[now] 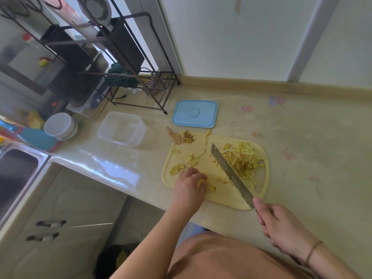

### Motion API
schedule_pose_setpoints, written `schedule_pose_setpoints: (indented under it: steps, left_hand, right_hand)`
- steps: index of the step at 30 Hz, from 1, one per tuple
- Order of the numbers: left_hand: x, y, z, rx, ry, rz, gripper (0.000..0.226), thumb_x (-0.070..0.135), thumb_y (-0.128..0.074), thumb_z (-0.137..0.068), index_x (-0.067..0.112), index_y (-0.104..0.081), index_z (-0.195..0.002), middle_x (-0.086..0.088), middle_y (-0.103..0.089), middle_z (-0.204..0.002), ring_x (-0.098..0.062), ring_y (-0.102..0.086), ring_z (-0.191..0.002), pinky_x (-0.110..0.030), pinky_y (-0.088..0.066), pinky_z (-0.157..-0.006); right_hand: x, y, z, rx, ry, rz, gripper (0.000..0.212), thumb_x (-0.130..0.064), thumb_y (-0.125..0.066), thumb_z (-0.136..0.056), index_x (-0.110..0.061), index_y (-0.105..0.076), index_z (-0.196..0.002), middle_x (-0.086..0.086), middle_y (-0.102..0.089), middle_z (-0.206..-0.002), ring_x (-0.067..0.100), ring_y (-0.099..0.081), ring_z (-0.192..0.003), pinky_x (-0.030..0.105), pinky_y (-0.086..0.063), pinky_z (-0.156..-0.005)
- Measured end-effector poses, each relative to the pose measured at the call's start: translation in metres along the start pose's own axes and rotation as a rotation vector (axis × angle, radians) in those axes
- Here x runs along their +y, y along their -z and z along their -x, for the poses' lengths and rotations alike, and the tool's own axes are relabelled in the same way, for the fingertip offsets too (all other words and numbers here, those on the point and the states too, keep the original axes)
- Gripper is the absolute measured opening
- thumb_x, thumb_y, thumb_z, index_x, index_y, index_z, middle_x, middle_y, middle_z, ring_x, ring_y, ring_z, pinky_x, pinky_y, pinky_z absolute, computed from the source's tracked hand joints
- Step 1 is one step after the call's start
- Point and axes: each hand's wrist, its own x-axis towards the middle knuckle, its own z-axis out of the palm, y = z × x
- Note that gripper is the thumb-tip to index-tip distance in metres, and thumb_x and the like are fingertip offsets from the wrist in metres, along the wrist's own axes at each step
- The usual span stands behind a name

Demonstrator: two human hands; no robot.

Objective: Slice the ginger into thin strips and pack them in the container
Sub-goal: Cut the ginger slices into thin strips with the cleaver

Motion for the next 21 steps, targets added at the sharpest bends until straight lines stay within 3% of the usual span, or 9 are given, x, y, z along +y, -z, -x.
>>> schedule_pose_setpoints:
  steps: [3, 6, 9, 11, 13, 16, 18, 21]
  left_hand:
    - [-0.001, -0.013, 0.0, 0.023, -0.191, -0.226, 0.013, 0.02, -0.084, -0.074, 0.026, -0.078, -0.084, 0.004, -0.066, -0.098, -0.027, -0.058, -0.09, -0.037, -0.047, -0.071]
    - [0.0, -0.019, 0.001, 0.025, -0.214, -0.263, 0.015, 0.018, -0.086, -0.068, 0.026, -0.076, -0.076, 0.007, -0.065, -0.094, -0.027, -0.057, -0.09, -0.037, -0.045, -0.067]
    - [0.007, -0.023, 0.004, 0.012, -0.178, -0.304, 0.012, 0.015, -0.079, -0.075, 0.024, -0.073, -0.079, 0.007, -0.063, -0.097, -0.027, -0.053, -0.097, -0.035, -0.037, -0.074]
    - [0.014, -0.018, 0.006, -0.017, -0.043, -0.195, 0.005, 0.019, -0.072, -0.083, 0.024, -0.072, -0.083, 0.009, -0.062, -0.1, -0.022, -0.047, -0.102, -0.035, -0.031, -0.081]
    - [0.02, -0.004, 0.005, -0.009, 0.213, 0.076, 0.005, 0.024, -0.07, -0.088, 0.026, -0.071, -0.084, 0.015, -0.063, -0.095, -0.014, -0.047, -0.1, -0.031, -0.035, -0.083]
    - [0.015, 0.016, -0.002, 0.01, 0.618, 0.564, 0.009, 0.024, -0.071, -0.09, 0.024, -0.074, -0.081, 0.007, -0.072, -0.085, -0.011, -0.06, -0.082, -0.023, -0.048, -0.069]
    - [0.01, 0.019, -0.003, -0.048, 0.709, 0.597, 0.011, 0.025, -0.072, -0.089, 0.022, -0.076, -0.08, 0.002, -0.074, -0.084, -0.009, -0.061, -0.076, -0.021, -0.048, -0.066]
    - [0.007, 0.013, -0.004, -0.105, 0.659, 0.484, 0.008, 0.025, -0.073, -0.088, 0.023, -0.076, -0.081, 0.009, -0.072, -0.081, -0.005, -0.064, -0.078, -0.017, -0.046, -0.064]
  right_hand:
    - [-0.001, 0.001, 0.0, -0.006, -0.023, -0.019, 0.059, -0.072, -0.03, -0.077, -0.015, -0.04, -0.065, -0.006, -0.038, -0.042, 0.011, -0.03, -0.034, 0.014, -0.024, -0.033]
    - [-0.001, 0.001, 0.0, -0.009, -0.018, -0.019, 0.061, -0.074, -0.03, -0.075, -0.015, -0.04, -0.064, -0.006, -0.037, -0.041, 0.01, -0.03, -0.035, 0.015, -0.025, -0.035]
    - [-0.002, 0.001, 0.0, -0.004, -0.012, -0.014, 0.062, -0.075, -0.029, -0.074, -0.015, -0.04, -0.064, -0.006, -0.037, -0.041, 0.008, -0.03, -0.034, 0.013, -0.024, -0.035]
    - [-0.003, 0.001, 0.001, -0.008, -0.018, -0.017, 0.061, -0.074, -0.029, -0.075, -0.015, -0.04, -0.064, -0.006, -0.037, -0.041, 0.009, -0.03, -0.034, 0.014, -0.024, -0.034]
    - [-0.002, 0.001, 0.0, -0.016, -0.024, -0.015, 0.06, -0.073, -0.029, -0.076, -0.015, -0.04, -0.064, -0.007, -0.037, -0.041, 0.011, -0.03, -0.034, 0.015, -0.024, -0.034]
    - [-0.002, 0.0, 0.0, -0.032, -0.053, -0.045, 0.058, -0.071, -0.031, -0.078, -0.015, -0.04, -0.065, -0.007, -0.036, -0.042, 0.013, -0.028, -0.035, 0.017, -0.023, -0.033]
    - [-0.002, -0.001, 0.0, -0.053, -0.089, -0.081, 0.058, -0.071, -0.033, -0.078, -0.015, -0.041, -0.067, -0.004, -0.037, -0.045, 0.015, -0.028, -0.036, 0.016, -0.023, -0.034]
    - [-0.002, -0.002, -0.001, -0.067, -0.105, -0.082, 0.059, -0.071, -0.033, -0.077, -0.014, -0.042, -0.068, -0.002, -0.038, -0.047, 0.015, -0.029, -0.037, 0.015, -0.023, -0.035]
